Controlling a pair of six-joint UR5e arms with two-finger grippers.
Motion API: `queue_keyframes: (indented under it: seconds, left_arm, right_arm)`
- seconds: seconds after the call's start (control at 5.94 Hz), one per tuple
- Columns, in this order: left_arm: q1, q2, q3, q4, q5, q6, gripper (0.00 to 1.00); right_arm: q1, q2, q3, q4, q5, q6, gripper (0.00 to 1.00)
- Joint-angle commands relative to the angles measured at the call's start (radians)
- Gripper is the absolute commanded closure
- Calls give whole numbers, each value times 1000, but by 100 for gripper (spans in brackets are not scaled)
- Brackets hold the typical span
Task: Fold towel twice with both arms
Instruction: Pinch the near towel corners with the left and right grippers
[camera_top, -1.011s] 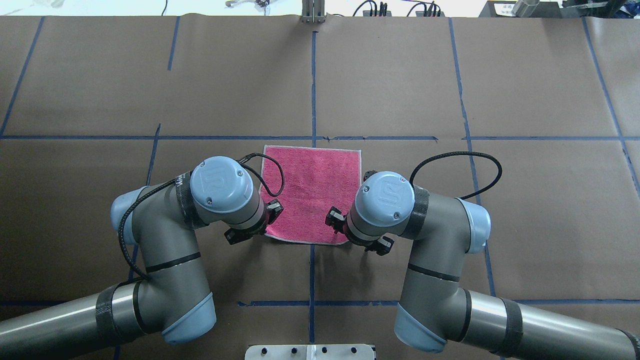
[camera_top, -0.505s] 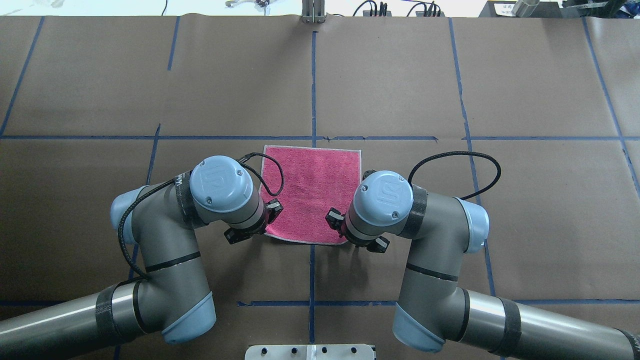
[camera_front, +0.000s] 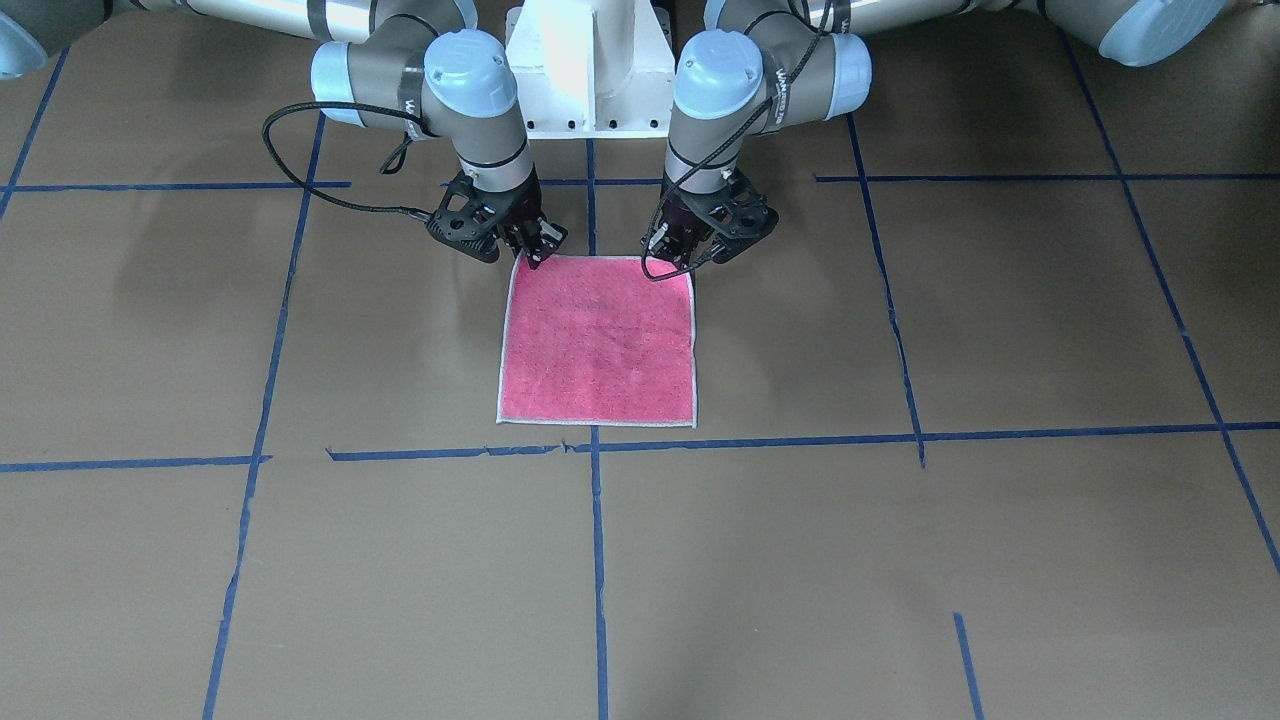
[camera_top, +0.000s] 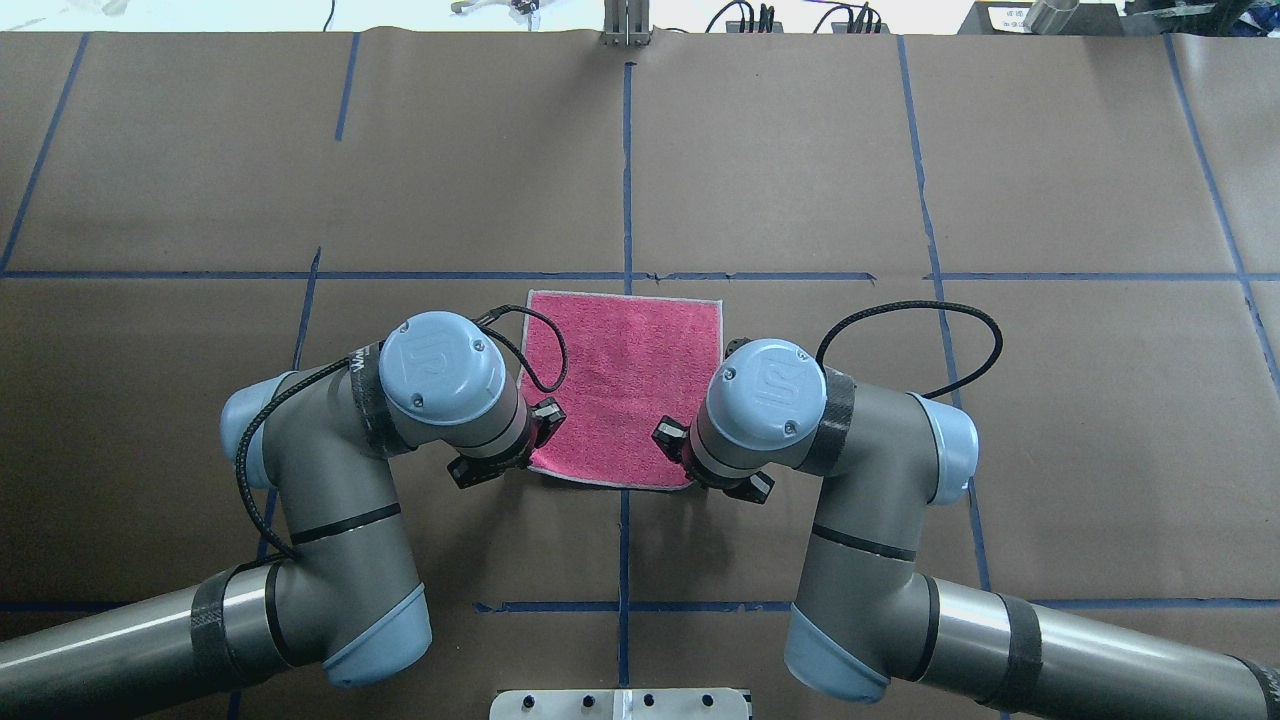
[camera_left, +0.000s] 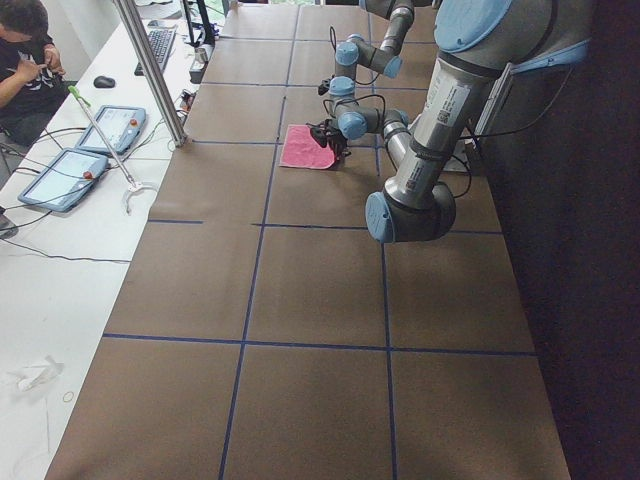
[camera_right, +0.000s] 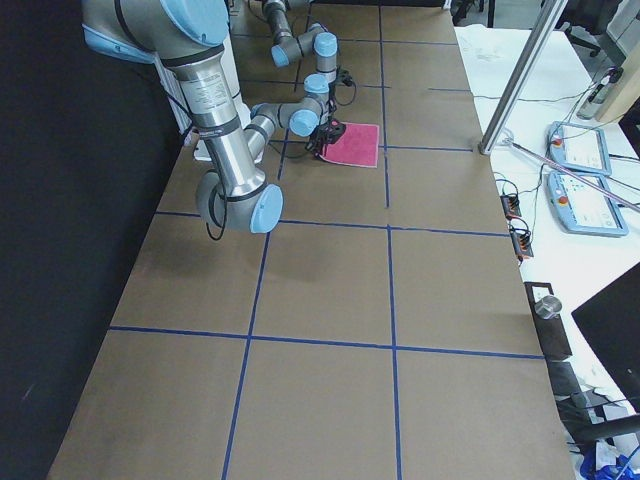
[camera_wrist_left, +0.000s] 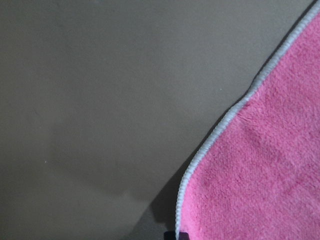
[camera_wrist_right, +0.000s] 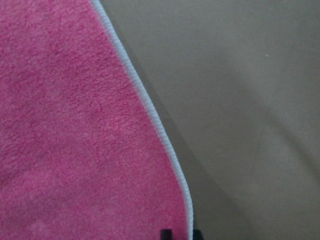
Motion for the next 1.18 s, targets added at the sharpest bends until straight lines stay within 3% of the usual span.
queue_keyframes:
  seconds: [0.0,0.34,1.01]
  left_arm:
    - [1,0,0,0,0,1,98]
    - [0,-1,-2,0,0,1,98]
    - [-15,-6,-64,5,-8,-1,100]
  right_arm:
    - [4,-3,0,-1,0,-1,91]
    - [12,-6,2,-3,2,-3,100]
    - [40,3,52,-17,18,-1,100]
